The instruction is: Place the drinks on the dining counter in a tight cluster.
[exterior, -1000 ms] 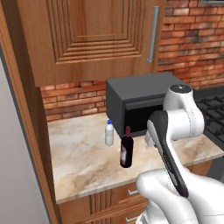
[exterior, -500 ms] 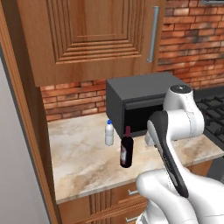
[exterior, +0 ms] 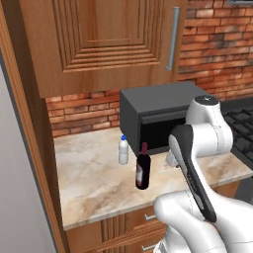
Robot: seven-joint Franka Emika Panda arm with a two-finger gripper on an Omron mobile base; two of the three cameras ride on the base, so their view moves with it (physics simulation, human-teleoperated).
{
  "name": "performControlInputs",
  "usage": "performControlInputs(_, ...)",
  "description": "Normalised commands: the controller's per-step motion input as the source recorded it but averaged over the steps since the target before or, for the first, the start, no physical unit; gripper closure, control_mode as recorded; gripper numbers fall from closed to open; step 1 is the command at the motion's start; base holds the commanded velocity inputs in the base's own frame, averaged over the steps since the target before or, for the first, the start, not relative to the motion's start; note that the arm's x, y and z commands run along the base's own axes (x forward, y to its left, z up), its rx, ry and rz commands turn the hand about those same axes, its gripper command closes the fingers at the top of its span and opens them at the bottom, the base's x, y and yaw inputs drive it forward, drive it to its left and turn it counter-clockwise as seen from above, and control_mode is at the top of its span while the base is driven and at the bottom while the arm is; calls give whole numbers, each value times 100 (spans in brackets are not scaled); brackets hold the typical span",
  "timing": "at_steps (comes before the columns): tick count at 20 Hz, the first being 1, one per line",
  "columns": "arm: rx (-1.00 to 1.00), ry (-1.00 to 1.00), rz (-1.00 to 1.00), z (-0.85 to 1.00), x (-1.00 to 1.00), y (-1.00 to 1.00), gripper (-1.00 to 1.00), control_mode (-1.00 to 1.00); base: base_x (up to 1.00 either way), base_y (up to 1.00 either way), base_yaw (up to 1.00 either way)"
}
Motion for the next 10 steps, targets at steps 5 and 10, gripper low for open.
performControlInputs(5,1,0,42,0,7,0,-100,-100,0,0,0)
performControlInputs(10,6,0,29,-8,3,0,-100,-100,0,0,0)
